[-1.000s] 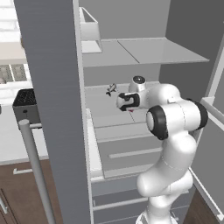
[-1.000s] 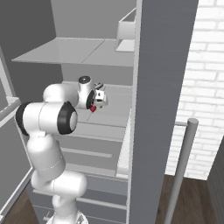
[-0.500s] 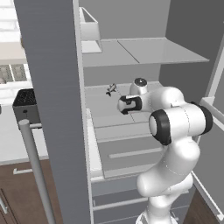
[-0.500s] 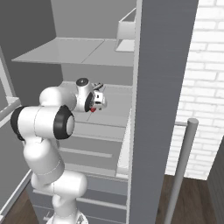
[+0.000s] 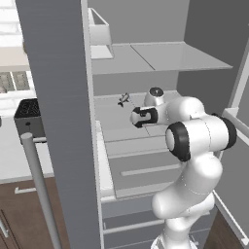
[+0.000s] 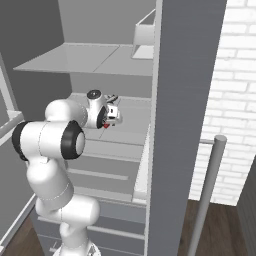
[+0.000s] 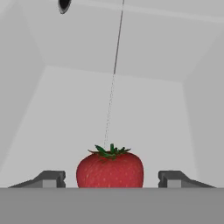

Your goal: Take the strawberry from the fridge and place it on top of the pancake, located on the dining counter.

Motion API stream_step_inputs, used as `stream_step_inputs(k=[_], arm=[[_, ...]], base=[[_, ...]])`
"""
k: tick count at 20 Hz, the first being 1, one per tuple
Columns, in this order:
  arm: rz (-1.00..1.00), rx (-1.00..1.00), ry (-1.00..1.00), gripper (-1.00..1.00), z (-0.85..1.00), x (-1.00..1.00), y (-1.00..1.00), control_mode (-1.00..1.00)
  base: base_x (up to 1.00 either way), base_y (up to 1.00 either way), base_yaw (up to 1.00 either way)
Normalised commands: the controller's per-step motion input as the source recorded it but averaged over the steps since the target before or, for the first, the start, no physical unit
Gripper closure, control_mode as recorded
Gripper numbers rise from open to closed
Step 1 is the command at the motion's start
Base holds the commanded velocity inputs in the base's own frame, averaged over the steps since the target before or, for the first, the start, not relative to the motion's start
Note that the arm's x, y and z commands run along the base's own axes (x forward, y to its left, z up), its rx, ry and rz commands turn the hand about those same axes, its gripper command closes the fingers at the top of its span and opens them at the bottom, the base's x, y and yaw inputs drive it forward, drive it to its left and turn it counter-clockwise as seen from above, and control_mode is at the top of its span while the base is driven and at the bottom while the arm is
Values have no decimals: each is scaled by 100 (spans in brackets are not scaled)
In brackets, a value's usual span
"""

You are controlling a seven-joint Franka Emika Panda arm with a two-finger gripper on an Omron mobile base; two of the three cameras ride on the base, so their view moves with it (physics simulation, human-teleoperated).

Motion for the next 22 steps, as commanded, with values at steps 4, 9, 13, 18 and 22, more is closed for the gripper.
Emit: stream_step_inputs(k=[4, 9, 13, 18, 22], arm=[[0, 0, 0, 100, -2, 0, 0, -100], [0, 0, 0, 100, -7, 0, 0, -100], [-1, 0, -3, 100, 0, -13, -3, -100], [-14, 5, -6, 100, 17, -71, -17, -100], [-10, 2, -2, 100, 62, -61, -1, -100]], base=[[0, 0, 0], [0, 0, 0], [0, 0, 0], [0, 0, 0], [0, 0, 0]])
